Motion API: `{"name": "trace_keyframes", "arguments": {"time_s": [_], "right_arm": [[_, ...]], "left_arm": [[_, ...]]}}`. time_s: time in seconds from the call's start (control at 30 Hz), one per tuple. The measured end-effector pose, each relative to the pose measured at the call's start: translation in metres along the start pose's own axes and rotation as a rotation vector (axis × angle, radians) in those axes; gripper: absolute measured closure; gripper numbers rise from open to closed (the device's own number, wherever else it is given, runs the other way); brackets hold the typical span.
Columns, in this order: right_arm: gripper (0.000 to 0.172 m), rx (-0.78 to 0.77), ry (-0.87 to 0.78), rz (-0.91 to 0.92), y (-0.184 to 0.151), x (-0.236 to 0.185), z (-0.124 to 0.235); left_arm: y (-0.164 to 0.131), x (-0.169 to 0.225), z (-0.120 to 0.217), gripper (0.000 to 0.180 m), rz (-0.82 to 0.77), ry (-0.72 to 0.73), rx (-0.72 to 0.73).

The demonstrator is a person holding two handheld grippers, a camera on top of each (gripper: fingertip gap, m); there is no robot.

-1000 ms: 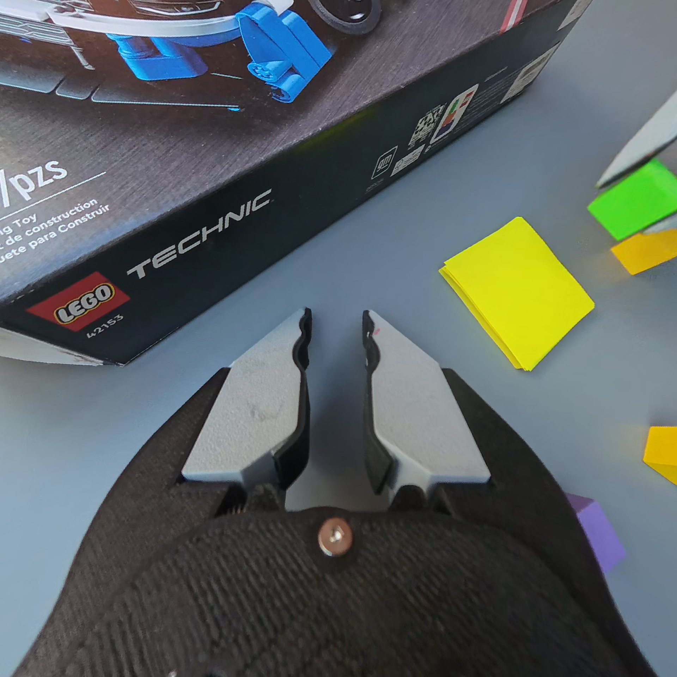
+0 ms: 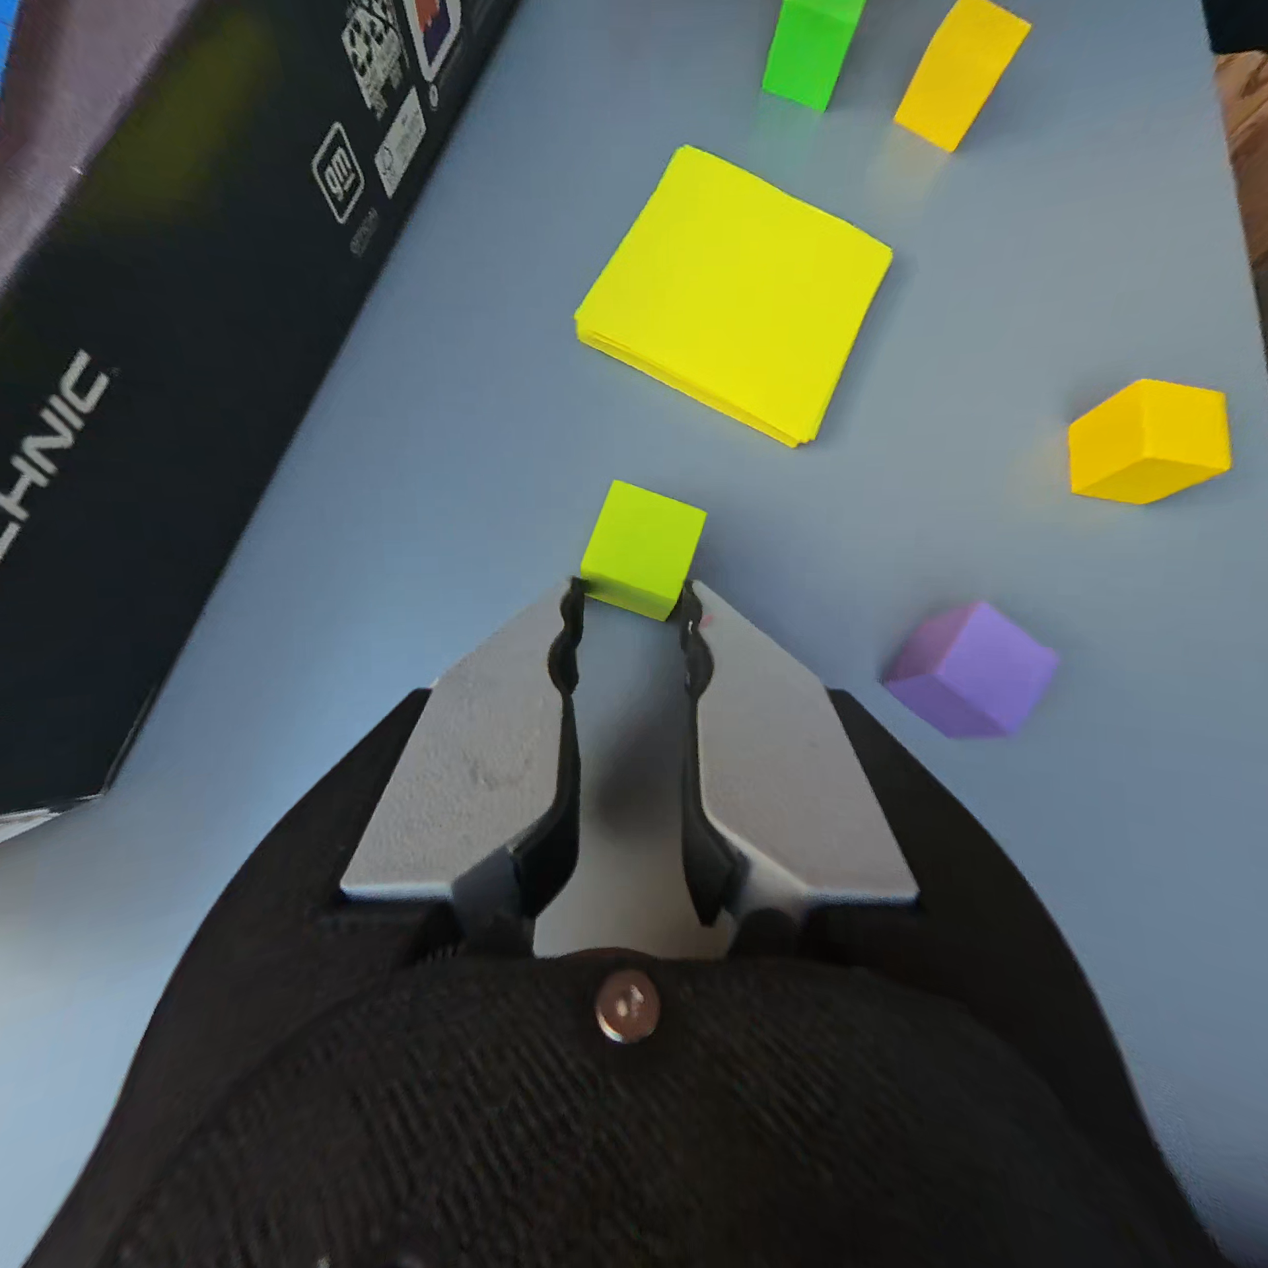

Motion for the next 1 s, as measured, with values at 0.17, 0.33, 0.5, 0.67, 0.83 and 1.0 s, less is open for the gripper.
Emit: {"name": "trace_keyframes", "arguments": {"time_s": [0.17,0.33,0.5,0.67,0.83,1.0], "right_arm": [[0.146,0.078,-0.015,0.024,0.022,-0.007,0.002],[0.134,0.137,0.043,-0.003,0.032,-0.017,0.006],[0.130,0.113,0.107,0.014,0.032,-0.032,-0.006],[0.137,0.033,0.150,0.065,0.024,-0.050,-0.023],[0.141,0.019,0.098,0.088,0.026,-0.047,-0.031],[0.142,0.044,0.062,0.094,0.032,-0.045,-0.032]], "left_arm": [[0.052,-0.018,0.004,0.155,-0.023,0.153,0.299],[0.088,0.000,-0.005,0.155,-0.135,0.219,0.392],[0.105,0.032,-0.018,0.155,-0.227,0.179,0.396],[0.104,0.043,-0.027,0.154,-0.281,0.182,0.362],[0.103,0.041,-0.025,0.155,-0.273,0.196,0.372],[0.101,0.039,-0.023,0.155,-0.252,0.178,0.391]]}}
Point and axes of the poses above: each gripper's, where its closed fingertips meet, z back along the fingers, y out of its top, x = y × z across the jaws, the point moved 1 cm from there along z, back along the fingers, and after that the axes turned 1 degree about y, right-handed, at the moved point
